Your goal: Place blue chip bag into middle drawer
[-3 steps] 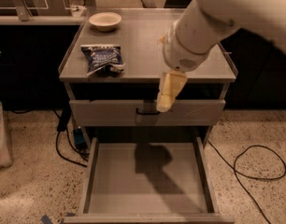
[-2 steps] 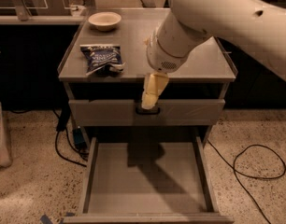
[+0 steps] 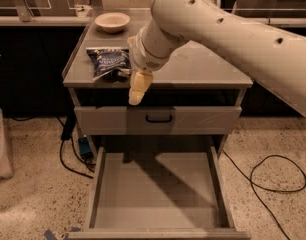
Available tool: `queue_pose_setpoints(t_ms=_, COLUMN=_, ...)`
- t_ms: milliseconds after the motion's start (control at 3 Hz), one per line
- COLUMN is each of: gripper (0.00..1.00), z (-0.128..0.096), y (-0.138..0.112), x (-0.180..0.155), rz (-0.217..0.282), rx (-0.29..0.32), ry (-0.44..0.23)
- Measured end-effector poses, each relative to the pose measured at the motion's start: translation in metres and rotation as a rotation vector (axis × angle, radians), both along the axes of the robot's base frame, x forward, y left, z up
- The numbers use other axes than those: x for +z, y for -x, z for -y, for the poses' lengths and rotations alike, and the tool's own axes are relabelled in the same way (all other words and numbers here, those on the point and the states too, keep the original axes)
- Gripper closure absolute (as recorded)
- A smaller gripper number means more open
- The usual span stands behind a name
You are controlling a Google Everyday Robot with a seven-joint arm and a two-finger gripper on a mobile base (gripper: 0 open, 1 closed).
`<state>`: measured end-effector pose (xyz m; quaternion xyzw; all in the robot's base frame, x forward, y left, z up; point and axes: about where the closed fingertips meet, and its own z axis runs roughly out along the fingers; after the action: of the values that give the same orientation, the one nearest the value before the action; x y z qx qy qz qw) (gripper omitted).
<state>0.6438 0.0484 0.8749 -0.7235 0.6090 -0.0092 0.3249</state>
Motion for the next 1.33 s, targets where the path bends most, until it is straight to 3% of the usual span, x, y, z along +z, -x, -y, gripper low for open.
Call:
queue_pose_setpoints(t_ms=333, gripper=0.0, z=-0.036, y=-0.03, x=-0.029, rz=-0.022, rx=0.065, ry=-0.029)
queue_pose_setpoints(t_ms=667, gripper=0.0, z=-0.036, y=-0.03, x=-0.029, rz=-0.022, rx=0.065, ry=-0.029)
queue_pose_setpoints(t_ms=1333, gripper=0.0, z=-0.055, y=-0.057, x=-0.019, rz=0.012, rx=0.133, ry=-0.009)
